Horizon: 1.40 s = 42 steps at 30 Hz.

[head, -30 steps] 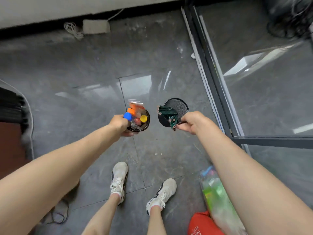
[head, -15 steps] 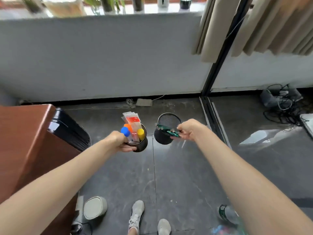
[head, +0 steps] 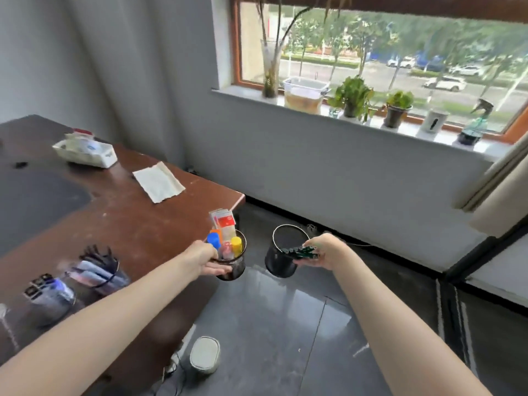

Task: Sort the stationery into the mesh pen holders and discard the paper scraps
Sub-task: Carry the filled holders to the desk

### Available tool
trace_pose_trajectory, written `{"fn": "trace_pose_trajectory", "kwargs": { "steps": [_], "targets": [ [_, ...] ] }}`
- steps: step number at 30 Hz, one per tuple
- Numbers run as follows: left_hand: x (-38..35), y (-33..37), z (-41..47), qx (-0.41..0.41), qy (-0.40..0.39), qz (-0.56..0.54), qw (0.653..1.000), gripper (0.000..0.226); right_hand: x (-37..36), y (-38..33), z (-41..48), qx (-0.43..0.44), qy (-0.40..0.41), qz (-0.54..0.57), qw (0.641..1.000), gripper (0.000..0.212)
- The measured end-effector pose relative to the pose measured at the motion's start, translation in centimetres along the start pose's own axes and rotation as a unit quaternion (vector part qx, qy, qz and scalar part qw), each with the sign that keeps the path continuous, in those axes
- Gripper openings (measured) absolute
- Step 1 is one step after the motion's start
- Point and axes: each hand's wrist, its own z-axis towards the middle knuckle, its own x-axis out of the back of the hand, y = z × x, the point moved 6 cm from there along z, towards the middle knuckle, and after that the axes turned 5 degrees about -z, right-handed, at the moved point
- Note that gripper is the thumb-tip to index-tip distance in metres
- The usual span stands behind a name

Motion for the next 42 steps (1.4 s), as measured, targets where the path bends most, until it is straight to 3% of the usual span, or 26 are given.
{"fn": "trace_pose_trajectory", "kwargs": {
  "steps": [2,6,8,10,18,32,36,41,42],
  "targets": [
    [3.9,-0.9,1.2,0.009,0.033,-0.045,0.998,0.038,-4.0,-1.4,0.8,-0.002,0.002,-0.01,1.0,0.002],
    [9.8,-1.6,2.1,-0.002,0.085,-0.081,0.993,0.033,-12.7,-3.2,2.7,-0.008,-0.028,-0.002,1.0,0.014],
    [12.0,-2.2,3.3,0.004,0.105,-0.108,0.989,0.031,-15.5,-3.4,4.4,-0.027,0.013,-0.006,1.0,0.019],
    [13.9,-2.7,4.9,0.006,0.12,-0.128,0.984,0.032,-18.6,-4.1,5.8,-0.029,0.001,-0.002,1.0,0.018],
    [17.0,-4.2,9.2,0.032,0.183,-0.235,0.954,0.032,-25.3,-6.2,11.5,-0.022,-0.022,-0.089,0.996,0.014],
    [16.2,-4.3,13.4,0.094,0.365,-0.419,0.826,0.038,-32.9,-11.0,21.7,0.004,-0.113,-0.269,0.957,0.028],
    [16.4,-4.4,13.7,0.104,0.394,-0.453,0.793,0.037,-35.5,-11.0,24.3,0.029,-0.155,-0.308,0.938,0.023],
    [16.7,-5.3,14.0,0.116,0.411,-0.499,0.754,0.037,-37.2,-11.0,24.4,-0.001,-0.195,-0.319,0.927,0.019],
    [16.9,-5.6,14.2,0.113,0.404,-0.495,0.761,0.037,-37.6,-10.9,24.4,-0.002,-0.202,-0.321,0.925,0.017]
  ]
}}
